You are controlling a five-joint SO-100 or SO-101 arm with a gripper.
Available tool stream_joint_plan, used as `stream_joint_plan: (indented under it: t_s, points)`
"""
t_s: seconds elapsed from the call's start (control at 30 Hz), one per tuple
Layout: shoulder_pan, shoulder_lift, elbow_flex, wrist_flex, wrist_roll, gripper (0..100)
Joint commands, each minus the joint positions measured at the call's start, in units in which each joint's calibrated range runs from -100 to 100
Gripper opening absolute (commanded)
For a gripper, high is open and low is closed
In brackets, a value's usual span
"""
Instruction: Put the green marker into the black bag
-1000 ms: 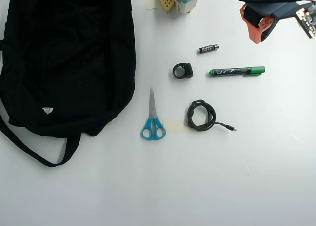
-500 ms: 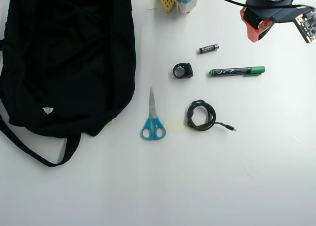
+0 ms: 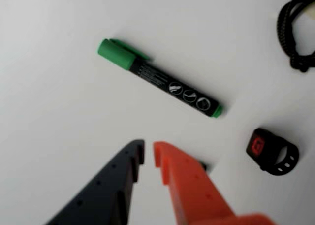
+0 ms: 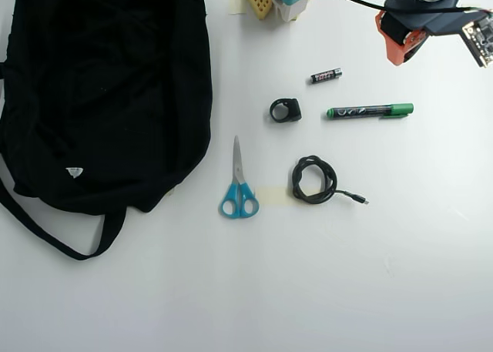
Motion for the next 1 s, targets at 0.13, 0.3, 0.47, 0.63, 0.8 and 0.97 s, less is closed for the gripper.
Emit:
stream_joint_plan:
  t_s: [0.13, 0.3, 0.47, 0.63, 0.8, 0.97]
  points:
    - [0.55, -2.12, -0.1, 0.51, -0.24, 2]
    - [0.55, -2.12, -0.1, 0.43, -0.24, 2]
    - [0.55, -1.95, -0.1, 0.43, -0.18, 2]
    - [0.55, -1.95, -0.1, 0.43, 0.13, 2]
    - [0.55, -1.62, -0.1, 0.43, 0.44, 2]
    - [0.48, -1.54, -0.1, 0.34, 0.71, 3]
